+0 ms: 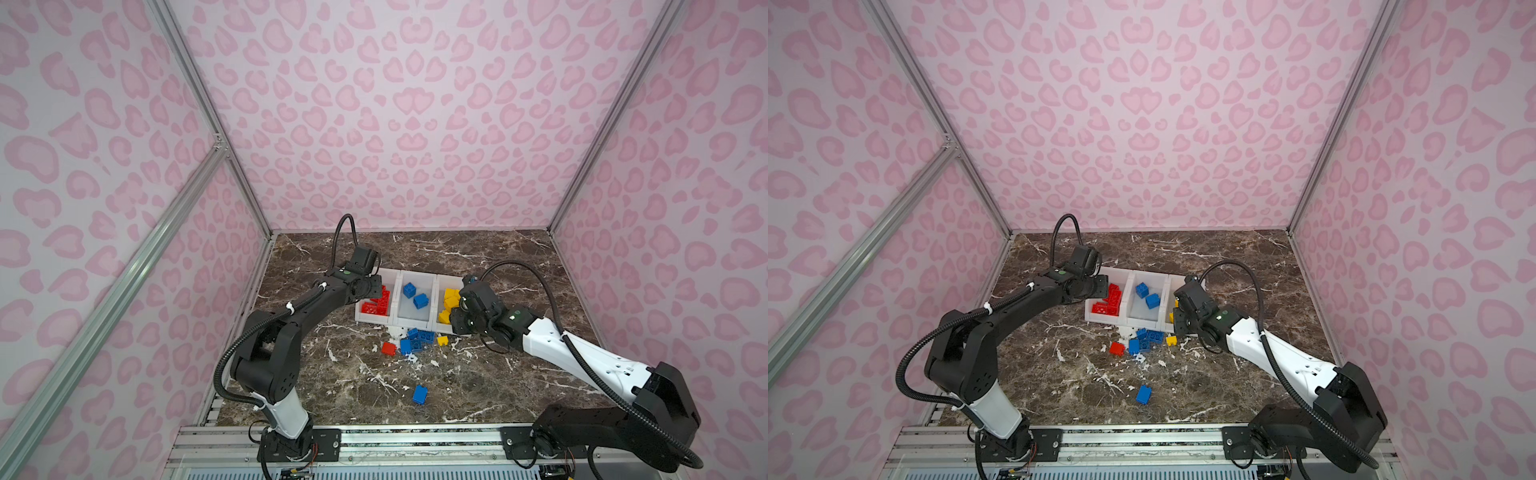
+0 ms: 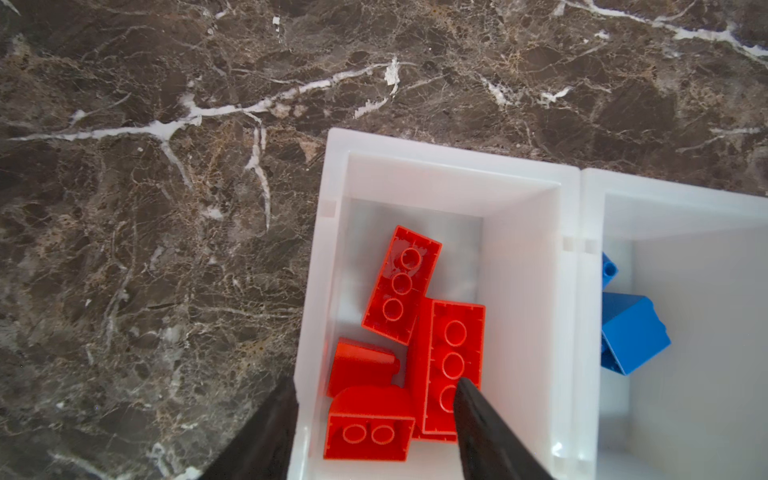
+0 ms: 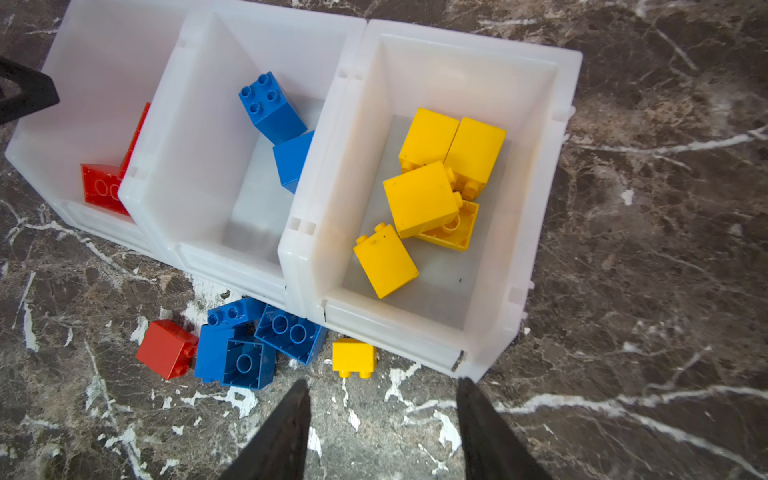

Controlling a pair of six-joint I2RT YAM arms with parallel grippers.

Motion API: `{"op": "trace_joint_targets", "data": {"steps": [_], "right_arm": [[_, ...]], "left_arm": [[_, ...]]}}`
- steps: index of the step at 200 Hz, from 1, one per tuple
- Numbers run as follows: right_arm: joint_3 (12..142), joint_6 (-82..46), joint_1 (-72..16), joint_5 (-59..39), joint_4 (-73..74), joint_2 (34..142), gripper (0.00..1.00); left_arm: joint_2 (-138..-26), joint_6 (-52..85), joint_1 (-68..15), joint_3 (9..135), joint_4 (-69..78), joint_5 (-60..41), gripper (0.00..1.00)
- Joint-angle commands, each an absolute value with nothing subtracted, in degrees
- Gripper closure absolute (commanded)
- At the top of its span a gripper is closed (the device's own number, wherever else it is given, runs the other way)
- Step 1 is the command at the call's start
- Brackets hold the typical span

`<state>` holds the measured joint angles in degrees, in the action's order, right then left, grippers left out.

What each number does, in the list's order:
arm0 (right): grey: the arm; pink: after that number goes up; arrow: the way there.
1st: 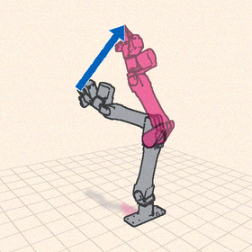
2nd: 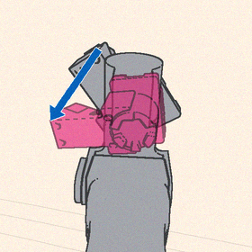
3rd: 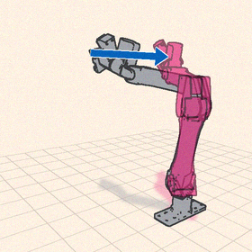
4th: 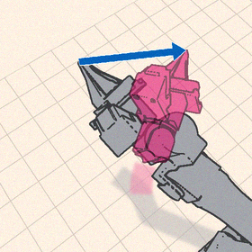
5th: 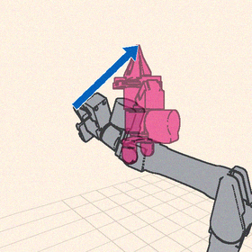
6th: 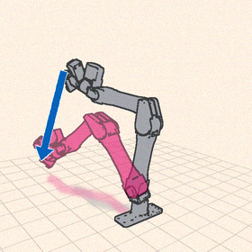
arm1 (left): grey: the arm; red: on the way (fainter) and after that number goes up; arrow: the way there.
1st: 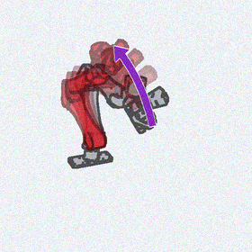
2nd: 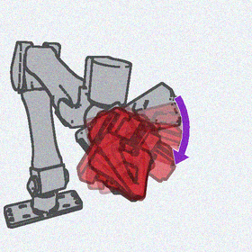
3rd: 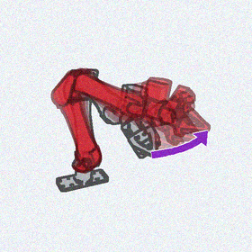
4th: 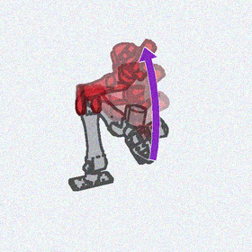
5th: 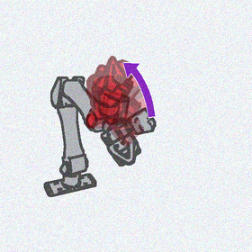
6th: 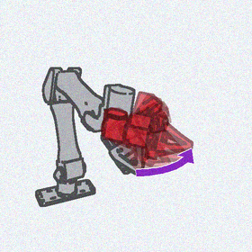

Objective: Sort the legos into containers by color
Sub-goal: 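Reach the right gripper to the blue bricks in front of the bin and grasp one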

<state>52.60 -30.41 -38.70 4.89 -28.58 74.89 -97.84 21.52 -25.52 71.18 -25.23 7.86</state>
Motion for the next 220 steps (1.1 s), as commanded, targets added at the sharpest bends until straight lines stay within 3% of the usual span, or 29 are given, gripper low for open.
{"op": "trace_joint_targets", "data": {"steps": [1, 63, 102, 187, 220], "right_arm": [[52.6, -30.7, -38.9, 5.3, -28.0, 75.4, 0.43], [52.5, -29.9, -40.4, 5.0, -28.0, 75.9, 0.43], [53.8, -23.4, -45.1, -0.7, -24.5, 78.2, 0.44], [68.6, -12.3, -55.7, -4.7, -25.3, 98.2, 0.41], [73.3, -13.4, -56.0, -0.5, -28.4, 103.3, 0.41]], "left_arm": [[-96.7, 22.5, -25.5, 70.3, -24.2, 7.3, 0.38], [-92.0, 23.2, -25.5, 67.0, -23.9, 7.6, 0.38], [-86.4, 24.4, -25.4, 62.2, -23.6, 8.8, 0.38], [-67.9, 28.7, -24.2, 48.6, -27.1, 12.9, 0.37], [-62.7, 30.6, -24.1, 45.2, -28.5, 13.1, 0.38]]}}
